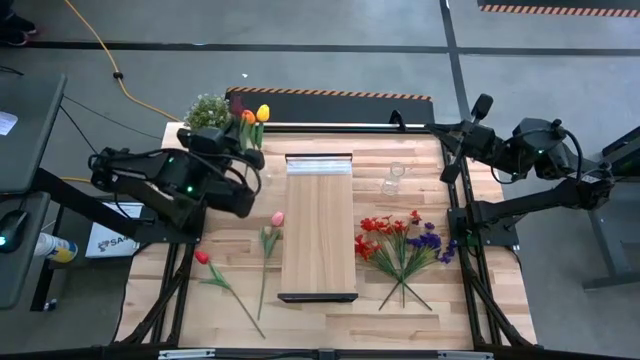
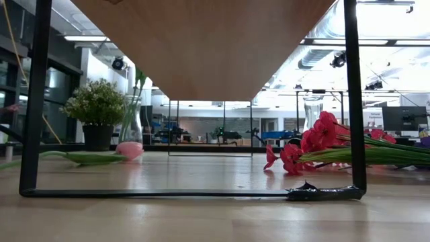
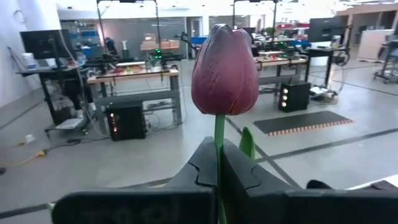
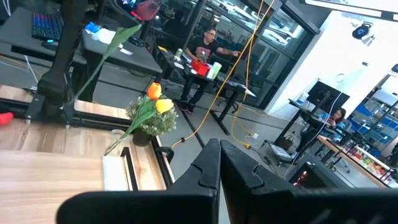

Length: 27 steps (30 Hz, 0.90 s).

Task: Pick and place flowers into a vace then onto a shelf
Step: Put the dark red tulip into the left transparent vase

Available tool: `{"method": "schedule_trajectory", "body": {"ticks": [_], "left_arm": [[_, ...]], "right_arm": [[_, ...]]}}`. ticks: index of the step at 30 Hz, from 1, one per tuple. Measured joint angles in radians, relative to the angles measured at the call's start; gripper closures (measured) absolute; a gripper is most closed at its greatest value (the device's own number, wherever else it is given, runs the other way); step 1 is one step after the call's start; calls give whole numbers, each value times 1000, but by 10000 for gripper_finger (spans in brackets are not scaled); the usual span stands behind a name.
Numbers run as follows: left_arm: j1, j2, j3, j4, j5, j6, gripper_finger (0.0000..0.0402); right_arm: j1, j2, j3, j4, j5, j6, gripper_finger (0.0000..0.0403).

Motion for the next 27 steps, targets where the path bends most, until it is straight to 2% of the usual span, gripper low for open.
{"method": "schedule_trajectory", "body": {"ticks": [21,27], "left_arm": [[-3,1,13,27,4,1,368],[-3,1,86,108,3,133,368]], "right_arm": [[0,2,0,0,0,0,402],[0,2,0,0,0,0,402]]}}
